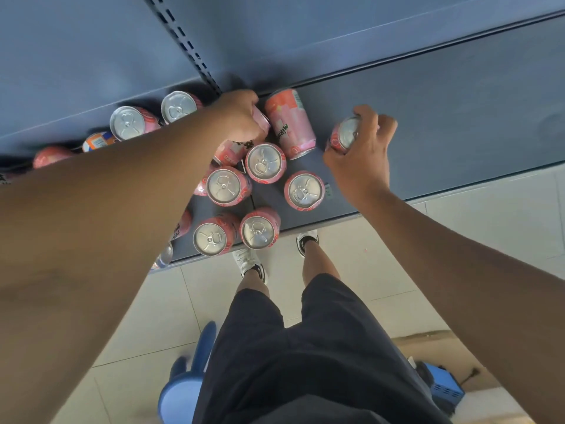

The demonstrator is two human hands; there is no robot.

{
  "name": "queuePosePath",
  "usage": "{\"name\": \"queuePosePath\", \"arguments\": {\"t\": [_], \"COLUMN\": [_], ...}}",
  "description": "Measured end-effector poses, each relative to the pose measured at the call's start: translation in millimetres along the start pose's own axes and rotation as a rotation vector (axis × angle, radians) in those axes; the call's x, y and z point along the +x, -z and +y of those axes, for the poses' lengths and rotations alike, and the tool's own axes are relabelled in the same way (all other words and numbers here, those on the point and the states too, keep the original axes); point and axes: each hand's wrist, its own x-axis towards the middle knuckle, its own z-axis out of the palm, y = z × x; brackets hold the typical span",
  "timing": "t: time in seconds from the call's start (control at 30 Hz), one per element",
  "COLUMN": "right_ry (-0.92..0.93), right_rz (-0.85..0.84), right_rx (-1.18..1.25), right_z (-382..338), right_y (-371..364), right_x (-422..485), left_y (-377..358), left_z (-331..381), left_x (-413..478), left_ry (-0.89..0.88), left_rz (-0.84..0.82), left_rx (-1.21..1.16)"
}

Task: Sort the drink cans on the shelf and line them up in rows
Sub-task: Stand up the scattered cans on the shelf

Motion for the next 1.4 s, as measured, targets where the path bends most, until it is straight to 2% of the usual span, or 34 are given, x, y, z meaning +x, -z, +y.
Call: {"name": "queuePosePath", "arguments": {"t": [0.2,0.37,0.47,0.57,0.7,0.8,0.9,1.0,1.07,1.2,1.4], "right_ry": [-0.019,0.360,0.448,0.379,0.388,0.355,0.352,0.349,0.285,0.091,-0.046], "right_rz": [-0.030,0.046,-0.011,-0.158,-0.246,-0.298,-0.319,-0.330,-0.331,-0.359,-0.378], "right_rx": [-0.046,-0.379,-0.405,-0.363,-0.481,-0.525,-0.510,-0.488,-0.429,-0.297,-0.422], "right_z": [-10,-36,-51,-68,-82,-90,-94,-94,-92,-90,-88], "right_y": [10,16,15,13,8,4,-2,-11,-18,-31,-42], "right_x": [-16,-29,-30,-29,-27,-23,-19,-13,-7,12,35], "left_y": [8,-1,-8,-11,-5,-4,-5,-1,0,2,2], "left_z": [-11,-20,-24,-29,-35,-50,-73,-93,-103,-115,-120], "left_x": [-29,-52,-65,-75,-93,-110,-118,-121,-119,-109,-89], "left_ry": [-0.125,-0.138,-0.135,-0.148,-0.155,-0.171,-0.177,-0.091,-0.054,-0.154,-0.227], "left_rz": [0.173,0.239,0.232,0.221,0.294,0.330,0.262,0.246,0.200,0.044,-0.038], "left_rx": [-0.017,-0.028,-0.034,-0.034,-0.083,0.026,0.151,0.150,0.191,0.377,0.623]}}
